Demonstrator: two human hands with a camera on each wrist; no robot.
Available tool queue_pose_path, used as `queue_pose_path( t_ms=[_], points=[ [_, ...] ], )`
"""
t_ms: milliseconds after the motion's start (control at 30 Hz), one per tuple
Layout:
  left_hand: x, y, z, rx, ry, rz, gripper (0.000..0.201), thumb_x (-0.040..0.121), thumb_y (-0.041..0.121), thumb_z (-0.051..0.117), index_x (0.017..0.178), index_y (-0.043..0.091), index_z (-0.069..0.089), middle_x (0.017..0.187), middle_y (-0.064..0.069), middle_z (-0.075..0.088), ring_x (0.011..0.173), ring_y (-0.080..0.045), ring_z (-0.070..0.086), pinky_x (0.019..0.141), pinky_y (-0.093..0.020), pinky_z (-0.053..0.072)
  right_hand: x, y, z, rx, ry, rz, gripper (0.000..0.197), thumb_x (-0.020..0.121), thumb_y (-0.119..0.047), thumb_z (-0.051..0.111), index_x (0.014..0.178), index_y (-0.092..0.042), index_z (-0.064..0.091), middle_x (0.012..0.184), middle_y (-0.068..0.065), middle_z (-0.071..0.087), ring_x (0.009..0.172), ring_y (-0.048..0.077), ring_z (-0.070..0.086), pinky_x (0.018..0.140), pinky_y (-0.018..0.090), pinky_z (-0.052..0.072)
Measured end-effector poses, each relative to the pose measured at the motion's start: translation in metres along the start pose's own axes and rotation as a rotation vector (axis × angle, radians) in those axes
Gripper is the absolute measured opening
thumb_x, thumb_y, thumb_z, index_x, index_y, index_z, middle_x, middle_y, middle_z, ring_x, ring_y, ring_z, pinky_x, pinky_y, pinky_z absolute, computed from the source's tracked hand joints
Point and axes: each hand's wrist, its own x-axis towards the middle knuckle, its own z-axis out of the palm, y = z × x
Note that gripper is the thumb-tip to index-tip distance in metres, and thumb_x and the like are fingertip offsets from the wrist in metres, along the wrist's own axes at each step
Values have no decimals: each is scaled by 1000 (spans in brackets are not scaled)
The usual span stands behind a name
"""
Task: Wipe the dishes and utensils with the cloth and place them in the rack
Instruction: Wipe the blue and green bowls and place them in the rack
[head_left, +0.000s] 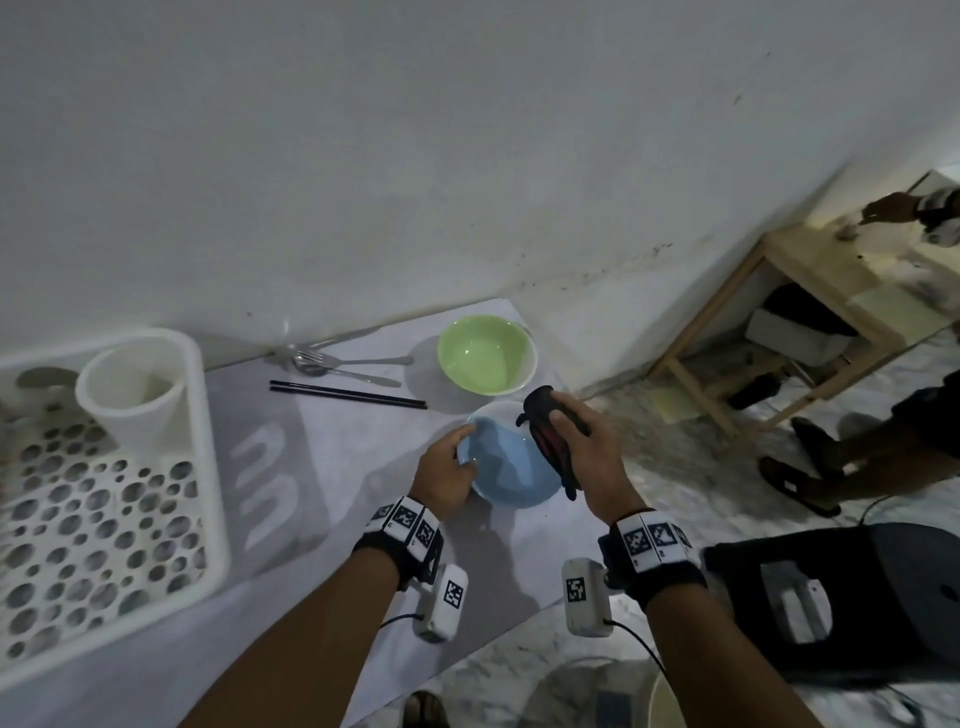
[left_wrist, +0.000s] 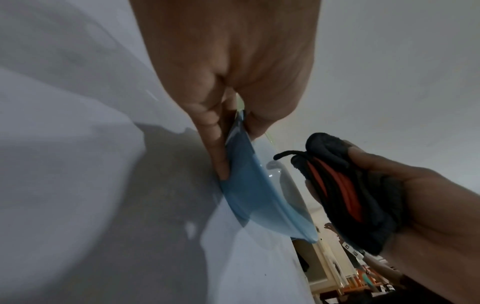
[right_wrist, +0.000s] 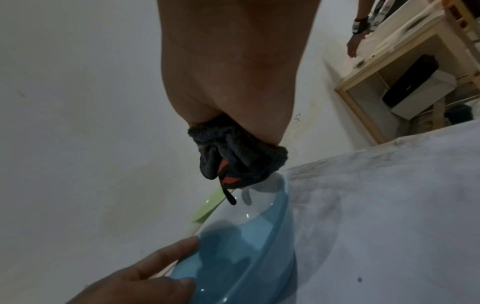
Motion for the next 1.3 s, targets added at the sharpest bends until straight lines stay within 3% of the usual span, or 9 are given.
queue_pose_path(
  t_ms=[433, 500, 633, 767, 867, 933, 1000, 1167, 1300],
  points=[
    [-78, -62, -70, -157, 26, 32, 58, 74, 1, 57, 127, 23, 59, 129, -3, 62, 122, -24, 58, 108, -47, 43, -80, 39, 112, -384, -368, -303, 30, 94, -7, 59, 124, -9, 63, 119, 0, 64, 109, 6, 58, 99, 20, 45],
    [-89, -72, -80, -188, 35, 56, 55, 72, 7, 54, 118, 35, 61, 128, -8, 64, 120, -27, 59, 107, -50, 43, -99, 46, 127, -451, -493, -304, 36, 96, -11, 57, 133, -9, 56, 133, 6, 59, 122, 10, 52, 108, 26, 38],
    [-102, -79, -93, -195, 35, 64, 58, 75, 2, 48, 100, 51, 67, 114, -3, 71, 112, -25, 65, 99, -43, 49, -128, 43, 141, -669, -749, -227, 55, 103, -29, 42, 153, -16, 22, 159, 4, 25, 145, 17, 24, 109, 12, 13],
    [-102, -86, -102, -233, 27, 25, 48, 78, -2, 51, 116, 25, 64, 116, -15, 68, 100, -29, 66, 91, -46, 53, -138, 37, 139, -1095, -925, -278, 54, 105, -34, 26, 155, -18, 11, 163, 4, 9, 149, 23, 9, 119, 45, 9],
    [-102, -89, -104, -252, -10, -22, 43, 88, -9, 53, 130, 2, 53, 98, -15, 64, 72, -15, 59, 57, -17, 51, -140, 40, 125, -1346, -925, -518, 51, 103, -30, 22, 152, -16, 25, 158, 10, 28, 144, 31, 27, 109, 63, 21],
    [-102, -89, -105, -272, -19, -41, 44, 84, -4, 57, 126, 9, 57, 101, -15, 64, 77, -23, 63, 61, -18, 50, -134, 45, 113, -1425, -977, -506, 51, 93, -31, 30, 135, -16, 55, 134, 12, 58, 124, 37, 54, 90, 66, 43],
    [-102, -89, -106, -295, -32, -55, 43, 81, -1, 57, 116, 23, 61, 110, -18, 66, 96, -36, 65, 79, -41, 56, -128, 41, 101, -1541, -984, -459, 52, 83, -37, 33, 122, -23, 66, 123, 15, 65, 115, 41, 60, 82, 67, 49],
    [-103, -87, -111, -271, -84, -53, 45, 88, -11, 52, 118, 23, 59, 106, -19, 68, 96, -32, 66, 89, -50, 52, -109, 25, 88, -1535, -818, -488, 54, 96, -38, 21, 150, -35, 24, 160, 21, -7, 147, 41, -5, 115, 58, 8],
    [-104, -86, -113, -269, -98, -57, 45, 87, -12, 55, 112, 25, 60, 111, -22, 69, 103, -34, 66, 90, -49, 54, -91, 28, 94, -1426, -745, -514, 54, 99, -22, 43, 150, -31, 28, 161, 18, -9, 148, 38, 2, 118, 50, 19]
  ],
)
